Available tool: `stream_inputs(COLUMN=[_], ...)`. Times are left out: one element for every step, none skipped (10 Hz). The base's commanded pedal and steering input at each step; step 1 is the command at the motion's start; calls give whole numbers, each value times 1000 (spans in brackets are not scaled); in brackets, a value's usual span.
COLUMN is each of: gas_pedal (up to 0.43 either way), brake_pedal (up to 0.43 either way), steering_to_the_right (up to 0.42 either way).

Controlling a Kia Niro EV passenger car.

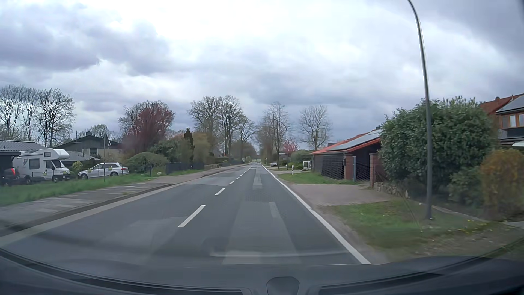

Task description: Follow the waypoints while adhering to traffic rules and regulations

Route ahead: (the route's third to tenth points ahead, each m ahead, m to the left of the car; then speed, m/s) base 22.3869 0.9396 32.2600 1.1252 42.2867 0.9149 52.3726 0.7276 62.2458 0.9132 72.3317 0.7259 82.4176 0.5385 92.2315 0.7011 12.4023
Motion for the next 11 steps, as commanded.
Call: stream_inputs(gas_pedal=[79, 79, 79, 79, 79, 79, 79, 79, 79, 79, 79], brake_pedal=[0, 0, 0, 0, 0, 0, 0, 0, 0, 0, 0], steering_to_the_right=[0, 0, 0, 0, -1, -3, -6, -6, -6, -4, -4])
